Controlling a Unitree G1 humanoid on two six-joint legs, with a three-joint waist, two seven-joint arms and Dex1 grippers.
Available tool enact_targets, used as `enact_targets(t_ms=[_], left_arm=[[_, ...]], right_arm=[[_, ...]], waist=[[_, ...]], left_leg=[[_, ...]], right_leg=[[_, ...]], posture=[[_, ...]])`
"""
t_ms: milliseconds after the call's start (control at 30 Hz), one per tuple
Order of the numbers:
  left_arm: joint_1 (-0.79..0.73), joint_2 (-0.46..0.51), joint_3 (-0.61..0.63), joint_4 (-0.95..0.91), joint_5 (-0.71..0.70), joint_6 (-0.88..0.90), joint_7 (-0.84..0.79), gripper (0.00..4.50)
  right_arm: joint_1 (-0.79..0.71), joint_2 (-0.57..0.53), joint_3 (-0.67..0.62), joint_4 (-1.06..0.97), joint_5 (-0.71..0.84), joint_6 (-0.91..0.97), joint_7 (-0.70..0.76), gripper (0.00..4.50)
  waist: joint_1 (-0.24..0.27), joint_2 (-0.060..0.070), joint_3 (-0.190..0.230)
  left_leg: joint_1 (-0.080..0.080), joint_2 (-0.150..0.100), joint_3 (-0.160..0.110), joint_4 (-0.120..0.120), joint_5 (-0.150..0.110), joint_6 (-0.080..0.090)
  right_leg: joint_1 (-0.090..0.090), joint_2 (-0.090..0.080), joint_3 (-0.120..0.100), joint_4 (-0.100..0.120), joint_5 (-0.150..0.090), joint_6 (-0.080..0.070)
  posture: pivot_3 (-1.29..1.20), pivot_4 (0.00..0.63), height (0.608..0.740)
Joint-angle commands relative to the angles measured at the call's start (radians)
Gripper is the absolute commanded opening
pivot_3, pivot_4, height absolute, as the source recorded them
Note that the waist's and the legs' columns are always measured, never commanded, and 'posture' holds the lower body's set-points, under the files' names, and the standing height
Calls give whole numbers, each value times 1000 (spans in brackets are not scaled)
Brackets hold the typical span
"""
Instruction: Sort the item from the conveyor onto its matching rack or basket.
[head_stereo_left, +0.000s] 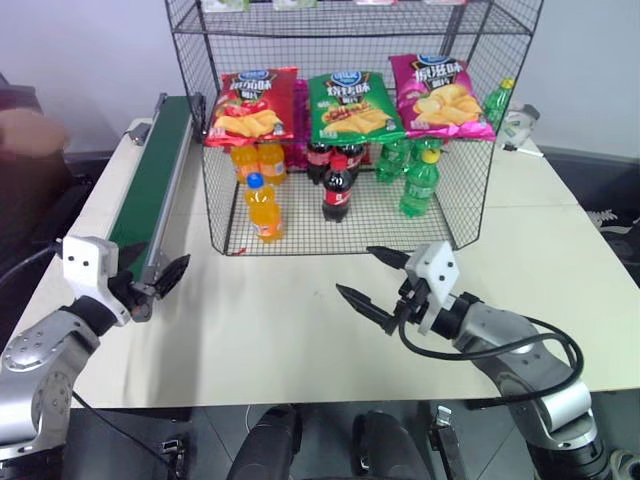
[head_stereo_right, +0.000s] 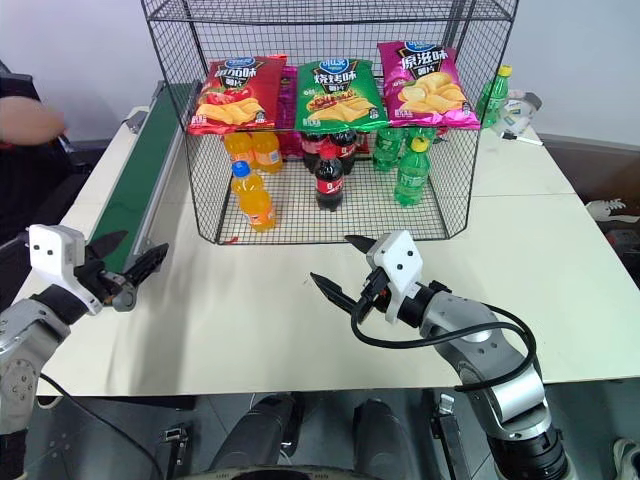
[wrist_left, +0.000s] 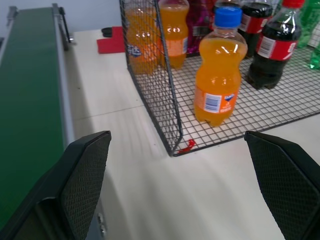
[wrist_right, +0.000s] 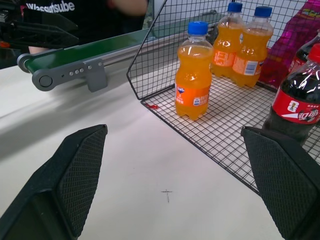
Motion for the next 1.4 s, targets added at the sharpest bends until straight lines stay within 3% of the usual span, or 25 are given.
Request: enact_targets(t_ms=[33, 1000, 1400], left_arm=[[-7, -4, 25, -5, 22, -38, 16, 4474], [-32, -38, 6, -8, 46, -36, 57, 4474], [-20, -54, 10, -17, 43, -35, 57, 4474]], right_arm=[[-2, 25, 4, -49, 20, -5, -18, 4500], [0, 26, 9, 11, -35, -99, 20, 4500], [20, -12, -26, -16, 16, -15, 14, 4500]], waist=[[0, 0, 0], [0, 0, 0], [0, 0, 0]], left_leg=[[0, 0, 0, 0, 0, 0], [0, 0, 0, 0, 1, 2], [0, 0, 0, 0, 1, 2]], right_leg=[[0, 0, 0, 0, 0, 0], [0, 0, 0, 0, 0, 0], [0, 0, 0, 0, 0, 0]], posture=[[0, 150, 740], [0, 150, 740], [0, 150, 740]])
